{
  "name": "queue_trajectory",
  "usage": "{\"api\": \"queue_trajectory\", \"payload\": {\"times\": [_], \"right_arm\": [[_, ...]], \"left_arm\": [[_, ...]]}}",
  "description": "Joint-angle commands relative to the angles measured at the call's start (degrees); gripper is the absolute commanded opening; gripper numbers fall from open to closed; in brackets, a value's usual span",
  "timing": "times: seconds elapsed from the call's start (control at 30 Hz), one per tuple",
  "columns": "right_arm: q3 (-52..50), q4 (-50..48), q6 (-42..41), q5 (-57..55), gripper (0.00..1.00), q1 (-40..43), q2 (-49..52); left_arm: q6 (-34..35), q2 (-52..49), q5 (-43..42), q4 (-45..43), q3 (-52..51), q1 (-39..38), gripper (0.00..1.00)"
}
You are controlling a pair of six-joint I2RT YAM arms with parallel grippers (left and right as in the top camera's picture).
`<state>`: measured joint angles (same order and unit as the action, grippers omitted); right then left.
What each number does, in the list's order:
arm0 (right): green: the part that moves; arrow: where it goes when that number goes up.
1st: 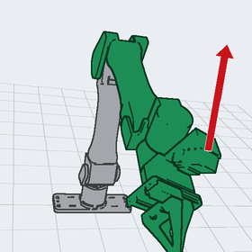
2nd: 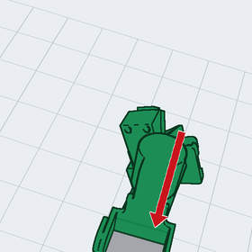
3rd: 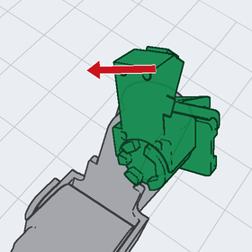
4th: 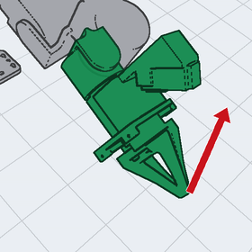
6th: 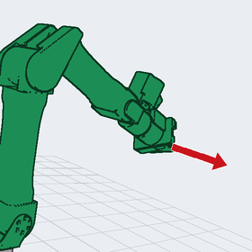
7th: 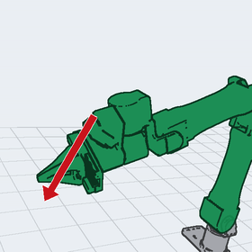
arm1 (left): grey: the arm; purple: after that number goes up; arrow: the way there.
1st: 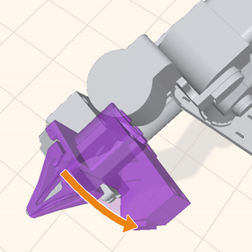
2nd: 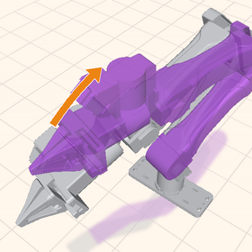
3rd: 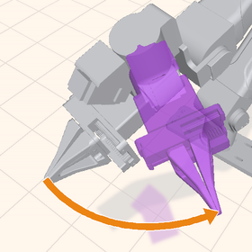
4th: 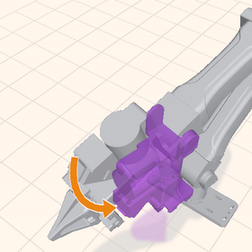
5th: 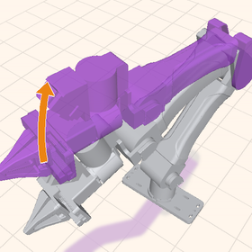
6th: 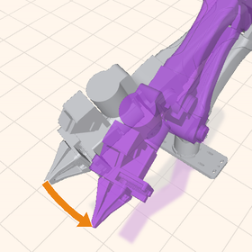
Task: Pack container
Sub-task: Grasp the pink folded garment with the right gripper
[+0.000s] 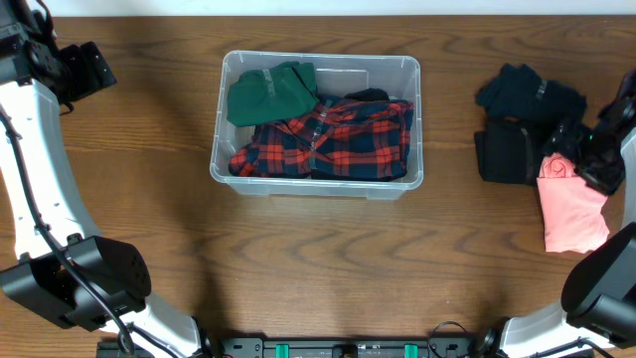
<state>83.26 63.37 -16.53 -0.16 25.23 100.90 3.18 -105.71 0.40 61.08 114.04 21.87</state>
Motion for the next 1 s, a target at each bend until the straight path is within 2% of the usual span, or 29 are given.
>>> {"api": "queue_trajectory", "payload": {"times": [0.0,0.23,0.5,0.67,0.97], "right_arm": [[-1.9,0.7,-1.4,-3.9,0.91,0.7,0.4],[-6.6,-2.1,5.1,-9.6,0.94,-2.4,0.4],[-6.8,-1.4,7.3,-26.6,0.97,-10.8,0.5],[-6.8,-0.4,9.0,-33.3,0.98,-13.5,0.9],[-6.9,1.4,9.4,-34.1,0.96,-13.6,5.7]], "left_arm": [[0.5,-0.4,0.1,0.0,0.2,0.0,0.98],[0.5,-0.4,0.1,0.0,0.2,0.0,0.98],[0.5,-0.4,0.1,0.0,0.2,0.0,0.98],[0.5,-0.4,0.1,0.0,0.2,0.0,0.98],[0.5,-0.4,0.1,0.0,0.2,0.0,0.98]]}}
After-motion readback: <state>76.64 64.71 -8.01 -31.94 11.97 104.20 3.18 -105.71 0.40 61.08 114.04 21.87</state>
